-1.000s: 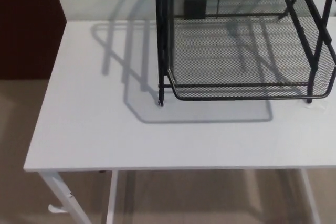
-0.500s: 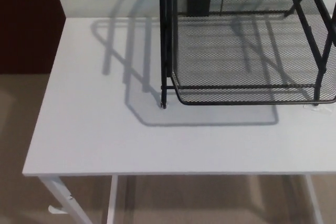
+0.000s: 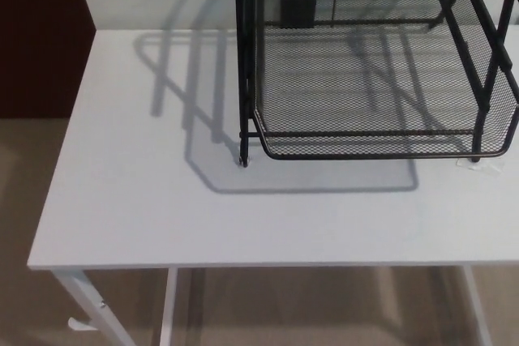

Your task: The robot walks towards a file tray kept in the middle of a desk and uses its right hand to grab a tray and pulls it out towards itself

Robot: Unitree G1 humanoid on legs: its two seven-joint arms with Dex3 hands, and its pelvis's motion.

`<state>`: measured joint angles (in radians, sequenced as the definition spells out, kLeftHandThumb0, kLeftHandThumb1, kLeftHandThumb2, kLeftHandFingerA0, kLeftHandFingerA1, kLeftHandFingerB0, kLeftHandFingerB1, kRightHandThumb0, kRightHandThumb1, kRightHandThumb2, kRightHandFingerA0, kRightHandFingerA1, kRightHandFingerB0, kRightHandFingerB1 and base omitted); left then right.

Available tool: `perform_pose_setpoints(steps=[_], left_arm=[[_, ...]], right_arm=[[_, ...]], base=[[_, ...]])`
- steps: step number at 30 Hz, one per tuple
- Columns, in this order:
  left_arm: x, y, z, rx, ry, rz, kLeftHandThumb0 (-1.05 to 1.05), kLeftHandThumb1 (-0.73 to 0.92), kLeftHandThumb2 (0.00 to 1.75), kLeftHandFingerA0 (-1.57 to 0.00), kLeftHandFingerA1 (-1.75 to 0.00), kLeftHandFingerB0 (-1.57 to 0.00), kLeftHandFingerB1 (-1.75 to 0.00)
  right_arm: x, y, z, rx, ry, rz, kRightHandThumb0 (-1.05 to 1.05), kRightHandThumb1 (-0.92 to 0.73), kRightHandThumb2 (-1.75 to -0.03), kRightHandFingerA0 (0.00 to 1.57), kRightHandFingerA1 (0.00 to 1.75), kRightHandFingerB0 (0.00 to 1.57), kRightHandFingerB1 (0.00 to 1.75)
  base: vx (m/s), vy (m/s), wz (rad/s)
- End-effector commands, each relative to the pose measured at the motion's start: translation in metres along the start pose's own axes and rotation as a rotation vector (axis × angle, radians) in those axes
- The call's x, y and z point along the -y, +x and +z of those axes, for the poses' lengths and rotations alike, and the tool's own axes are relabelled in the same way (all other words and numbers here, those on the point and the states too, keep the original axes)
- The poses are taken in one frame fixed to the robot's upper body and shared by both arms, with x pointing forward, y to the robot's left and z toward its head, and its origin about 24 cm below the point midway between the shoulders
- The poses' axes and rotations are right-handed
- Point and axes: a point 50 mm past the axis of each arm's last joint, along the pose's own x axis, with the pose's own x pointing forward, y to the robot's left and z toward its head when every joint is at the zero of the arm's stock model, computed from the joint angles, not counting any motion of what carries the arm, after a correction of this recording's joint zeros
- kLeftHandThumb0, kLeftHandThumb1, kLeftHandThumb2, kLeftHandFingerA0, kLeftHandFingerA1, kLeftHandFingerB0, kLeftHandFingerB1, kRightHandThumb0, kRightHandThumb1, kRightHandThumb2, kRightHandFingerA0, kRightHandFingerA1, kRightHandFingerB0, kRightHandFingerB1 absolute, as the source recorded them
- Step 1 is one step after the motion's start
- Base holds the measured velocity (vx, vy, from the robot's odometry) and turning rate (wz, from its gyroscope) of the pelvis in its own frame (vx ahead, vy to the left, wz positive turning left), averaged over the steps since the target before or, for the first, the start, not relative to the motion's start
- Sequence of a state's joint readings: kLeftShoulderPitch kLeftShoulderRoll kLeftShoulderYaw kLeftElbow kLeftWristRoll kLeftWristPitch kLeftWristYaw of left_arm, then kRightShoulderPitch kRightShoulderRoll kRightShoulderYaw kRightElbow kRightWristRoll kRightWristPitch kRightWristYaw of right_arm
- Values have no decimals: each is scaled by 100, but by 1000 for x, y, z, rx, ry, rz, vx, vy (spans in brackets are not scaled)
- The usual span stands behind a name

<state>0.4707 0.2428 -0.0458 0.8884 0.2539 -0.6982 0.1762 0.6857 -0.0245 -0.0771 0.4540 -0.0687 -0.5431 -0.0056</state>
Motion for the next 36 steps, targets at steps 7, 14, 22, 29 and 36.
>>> perform_pose_setpoints(steps=[7,14,22,29,36], left_arm=[[-7,-4,2,45,18,12,-37,45,69,-61,-54,-46,-49],[-7,-6,0,48,32,11,-41,45,72,-66,-57,-48,-51],[-8,-5,0,45,29,13,-39,45,71,-67,-57,-49,-51],[-10,0,2,42,24,9,-38,46,71,-66,-56,-49,-51],[-12,-1,5,63,27,1,-40,45,72,-68,-58,-50,-52]], right_arm=[[3,-2,3,20,11,-1,-34,-79,-63,61,82,44,51],[0,-7,4,16,4,10,-33,-81,-63,61,86,44,53],[0,-4,4,29,11,13,-33,-80,-63,63,95,46,56],[-2,-3,4,24,18,16,-33,-80,-63,62,85,45,53],[-3,-4,2,11,3,12,-32,-81,-63,64,82,46,53]], base=[[8,-2,-5],[-6,-66,6],[35,-358,10],[33,-168,3],[40,38,-6]])
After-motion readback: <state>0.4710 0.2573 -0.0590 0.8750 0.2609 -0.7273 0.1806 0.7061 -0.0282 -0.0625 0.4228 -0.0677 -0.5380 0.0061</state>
